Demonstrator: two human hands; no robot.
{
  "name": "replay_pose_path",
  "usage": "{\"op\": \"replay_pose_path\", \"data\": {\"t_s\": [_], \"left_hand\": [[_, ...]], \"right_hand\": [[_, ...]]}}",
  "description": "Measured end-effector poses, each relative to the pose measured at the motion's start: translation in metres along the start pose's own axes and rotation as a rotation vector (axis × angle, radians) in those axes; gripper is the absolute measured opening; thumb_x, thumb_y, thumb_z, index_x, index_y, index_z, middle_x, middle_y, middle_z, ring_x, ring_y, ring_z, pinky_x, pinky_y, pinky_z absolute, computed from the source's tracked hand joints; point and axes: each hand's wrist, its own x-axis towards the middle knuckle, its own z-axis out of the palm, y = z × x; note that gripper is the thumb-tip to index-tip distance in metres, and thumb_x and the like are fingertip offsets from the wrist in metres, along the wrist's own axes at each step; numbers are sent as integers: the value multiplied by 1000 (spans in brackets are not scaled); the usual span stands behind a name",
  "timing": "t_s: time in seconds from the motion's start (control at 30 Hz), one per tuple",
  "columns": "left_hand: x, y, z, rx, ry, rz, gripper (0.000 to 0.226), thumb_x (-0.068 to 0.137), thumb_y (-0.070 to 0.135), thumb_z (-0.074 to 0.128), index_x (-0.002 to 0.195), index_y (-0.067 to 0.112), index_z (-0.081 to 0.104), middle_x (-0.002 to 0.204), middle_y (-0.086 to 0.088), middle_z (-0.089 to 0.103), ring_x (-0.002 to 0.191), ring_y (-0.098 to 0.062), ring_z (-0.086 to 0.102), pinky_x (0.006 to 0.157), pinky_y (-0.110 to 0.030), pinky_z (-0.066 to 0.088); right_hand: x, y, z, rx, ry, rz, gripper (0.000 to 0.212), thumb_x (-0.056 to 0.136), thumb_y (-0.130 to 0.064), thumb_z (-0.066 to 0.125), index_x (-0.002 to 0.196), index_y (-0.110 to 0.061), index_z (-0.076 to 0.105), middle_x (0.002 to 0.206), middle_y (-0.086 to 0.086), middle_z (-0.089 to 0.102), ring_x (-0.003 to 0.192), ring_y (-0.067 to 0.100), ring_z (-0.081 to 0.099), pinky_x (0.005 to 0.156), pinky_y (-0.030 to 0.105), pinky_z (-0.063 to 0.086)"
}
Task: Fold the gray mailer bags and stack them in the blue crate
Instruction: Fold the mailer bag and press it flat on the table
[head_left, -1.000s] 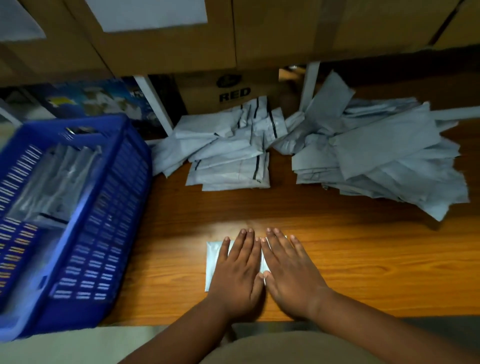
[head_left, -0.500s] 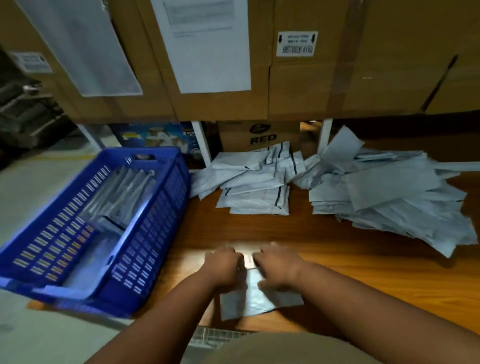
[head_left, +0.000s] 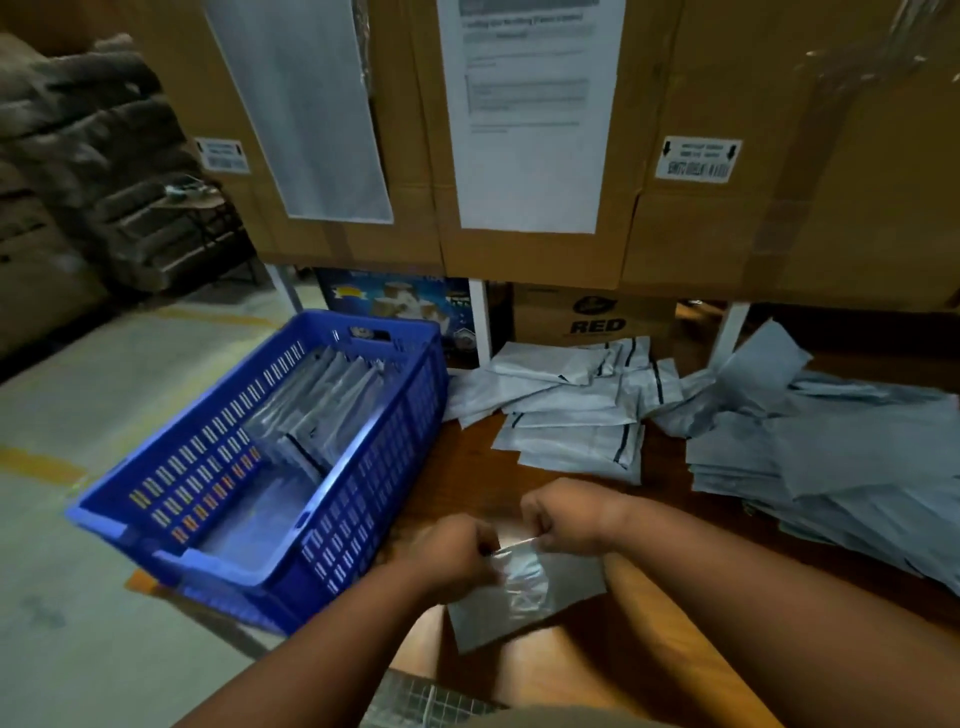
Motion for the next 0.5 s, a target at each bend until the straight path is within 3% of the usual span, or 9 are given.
{"op": "replay_pose_path", "data": {"t_s": [0.07, 0.13, 0.2, 0.3, 0.4, 0.5], "left_hand": [[-7, 0, -45, -9, 133, 20, 17, 88, 35, 84, 87, 28, 69, 87, 8, 66, 81, -7, 65, 67, -25, 51], [-13, -4, -91, -6, 269, 23, 26, 86, 37, 85, 75, 27, 65, 76, 9, 64, 73, -7, 62, 62, -28, 45], [-21, -8, -135, -24, 358, 13, 25, 88, 38, 84, 72, 31, 65, 76, 9, 66, 74, -6, 63, 63, -31, 47], [-33, -15, -186, -63, 488, 1, 18, 95, 39, 78, 80, 33, 68, 82, 8, 68, 79, -6, 64, 64, -28, 49], [-43, -31, -224, -37, 654, -1, 22, 96, 43, 75, 81, 29, 69, 79, 8, 67, 76, -6, 62, 66, -31, 52], [-46, -61, -250, 0, 793, -28, 33, 96, 43, 73, 72, 24, 61, 69, 6, 61, 66, -9, 56, 56, -32, 35]], "right_hand": [[10, -15, -45, -47, 34, -42, 14, 99, -29, 70, 113, -28, 71, 107, -7, 69, 92, 11, 58, 72, 30, 44], [23, -33, -89, -97, 69, -100, 13, 102, -29, 67, 113, -29, 73, 104, -10, 68, 91, 10, 58, 71, 27, 44], [40, -51, -128, -144, 138, -138, 8, 103, -30, 65, 103, -34, 71, 98, -12, 66, 88, 13, 61, 72, 31, 48], [70, -77, -175, -203, 229, -172, 19, 102, -31, 63, 84, -38, 59, 88, -11, 60, 79, 8, 56, 66, 32, 45], [98, -108, -214, -210, 294, -227, 5, 99, -34, 65, 95, -36, 66, 92, -11, 64, 84, 11, 60, 75, 39, 53], [133, -135, -243, -271, 329, -261, 7, 99, -35, 65, 98, -34, 71, 93, -11, 67, 88, 15, 62, 78, 40, 54]]}}
